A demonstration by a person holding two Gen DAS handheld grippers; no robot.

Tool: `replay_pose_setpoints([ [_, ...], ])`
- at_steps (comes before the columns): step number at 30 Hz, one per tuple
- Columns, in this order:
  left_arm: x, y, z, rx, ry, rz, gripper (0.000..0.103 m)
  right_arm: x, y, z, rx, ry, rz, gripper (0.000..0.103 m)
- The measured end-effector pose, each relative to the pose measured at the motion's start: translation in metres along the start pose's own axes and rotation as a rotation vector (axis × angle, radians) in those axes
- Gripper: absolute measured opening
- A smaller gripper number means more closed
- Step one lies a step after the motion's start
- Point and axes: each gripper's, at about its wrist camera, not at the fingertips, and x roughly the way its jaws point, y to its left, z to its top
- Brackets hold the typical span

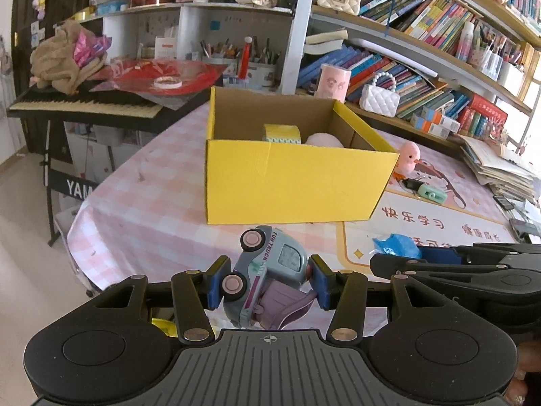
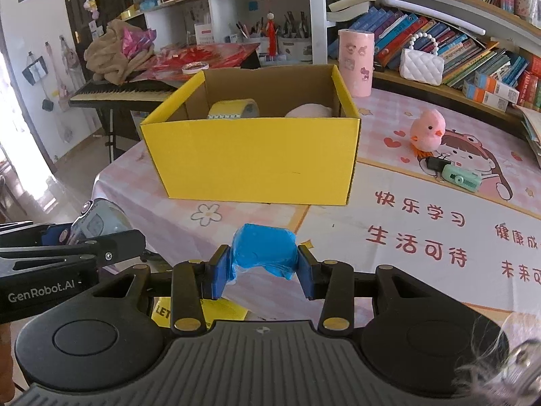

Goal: Organize objects
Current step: 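Carry the toy car with the left tool while the right tool carries the blue block to the box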

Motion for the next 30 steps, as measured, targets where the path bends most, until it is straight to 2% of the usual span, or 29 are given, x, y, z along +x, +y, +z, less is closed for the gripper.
replay_pose_setpoints([
  [6,-0.006,0.005,0.006,0.018,-0.025,-0.012,0.048,-0.003,0.010,0.003,0.010,-0.029,-0.010,0.039],
  [10,-0.008,0.004,0.017,0.043,-0.060,-0.025,0.048,-0.009,0.010,0.013,0.016,-0.083,-0.041,0.039],
  [20,0.005,0.008,0.068,-0.003,-0.158,-0.045,0.048,0.001,0.001,0.068,-0.045,-0.182,-0.083,0.039],
  [30,0.057,0.011,0.102,-0.050,-0.151,-0.002,0.048,0.056,-0.013,0.111,-0.123,-0.141,-0.056,0.039],
])
